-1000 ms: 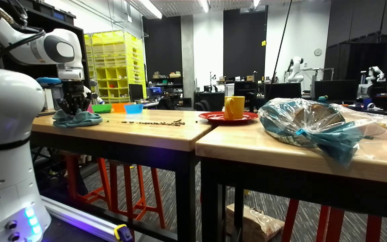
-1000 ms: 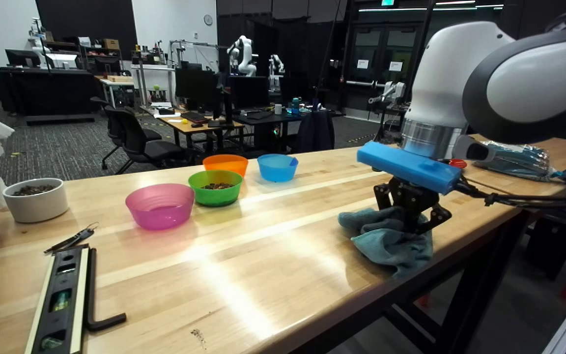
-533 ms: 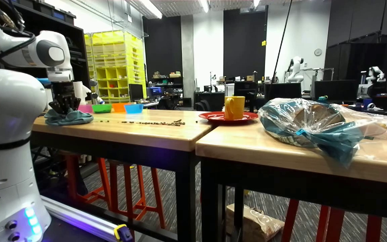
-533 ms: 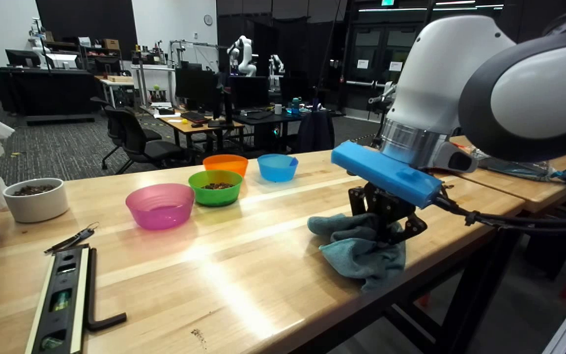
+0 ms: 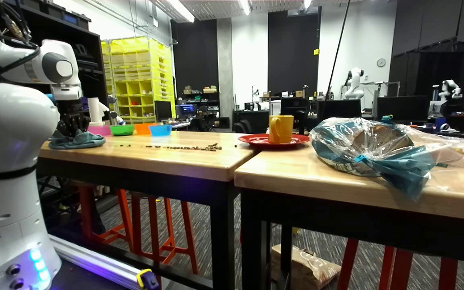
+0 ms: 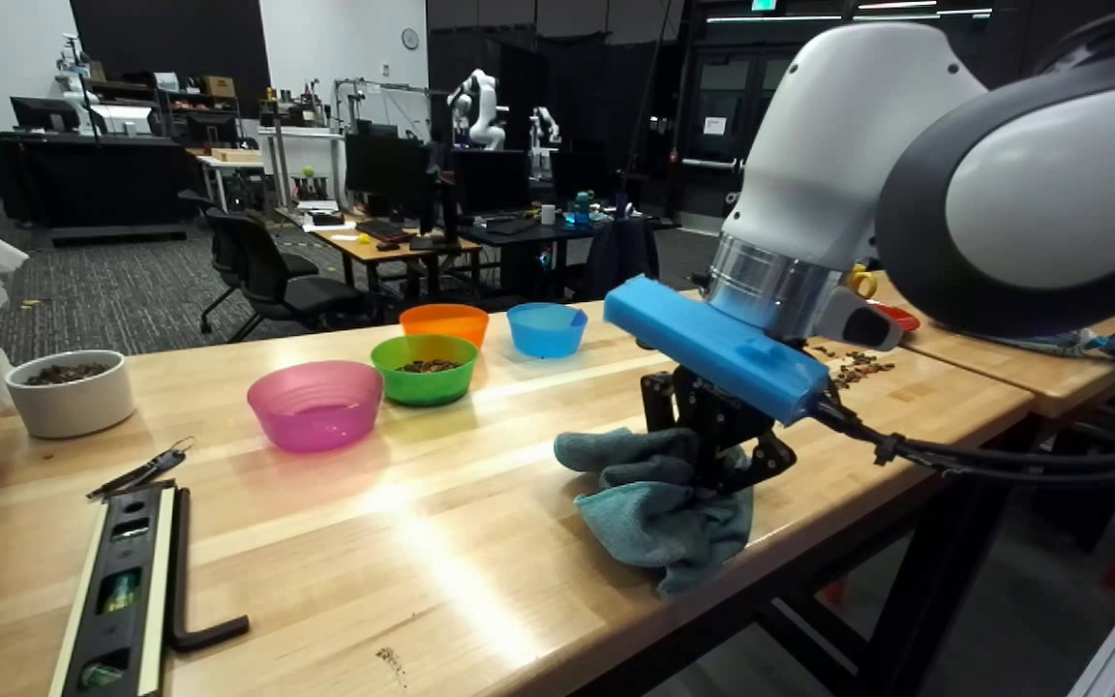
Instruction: Move the towel to the right then use it to wipe the counter.
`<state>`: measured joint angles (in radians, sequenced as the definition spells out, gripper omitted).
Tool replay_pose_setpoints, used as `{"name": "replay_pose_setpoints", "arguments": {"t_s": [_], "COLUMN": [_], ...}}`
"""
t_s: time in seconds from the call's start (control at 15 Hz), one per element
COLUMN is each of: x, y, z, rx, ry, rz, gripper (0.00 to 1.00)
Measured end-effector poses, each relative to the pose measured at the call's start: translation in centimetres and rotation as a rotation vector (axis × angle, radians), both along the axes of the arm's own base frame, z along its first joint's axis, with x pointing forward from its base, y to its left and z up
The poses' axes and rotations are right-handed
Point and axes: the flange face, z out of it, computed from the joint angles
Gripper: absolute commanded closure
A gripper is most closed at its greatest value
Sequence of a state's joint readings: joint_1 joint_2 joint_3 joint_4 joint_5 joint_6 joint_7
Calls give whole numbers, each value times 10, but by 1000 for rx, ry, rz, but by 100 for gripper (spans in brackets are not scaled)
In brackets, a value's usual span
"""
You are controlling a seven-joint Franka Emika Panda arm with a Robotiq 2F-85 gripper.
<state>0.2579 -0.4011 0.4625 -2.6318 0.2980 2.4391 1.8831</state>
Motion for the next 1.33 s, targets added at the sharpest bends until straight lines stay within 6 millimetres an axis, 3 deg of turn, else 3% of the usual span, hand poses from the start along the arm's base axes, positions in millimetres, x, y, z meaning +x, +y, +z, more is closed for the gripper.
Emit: {"name": "replay_pose_setpoints", "arguments": {"t_s": [0.87,1.33], "x": [-8,-16], "y": [81,110], "z": [-1,-2], "rx": [39,3], "ry": [-64,-114], "rz": [106,120], "gripper": [96,96]}}
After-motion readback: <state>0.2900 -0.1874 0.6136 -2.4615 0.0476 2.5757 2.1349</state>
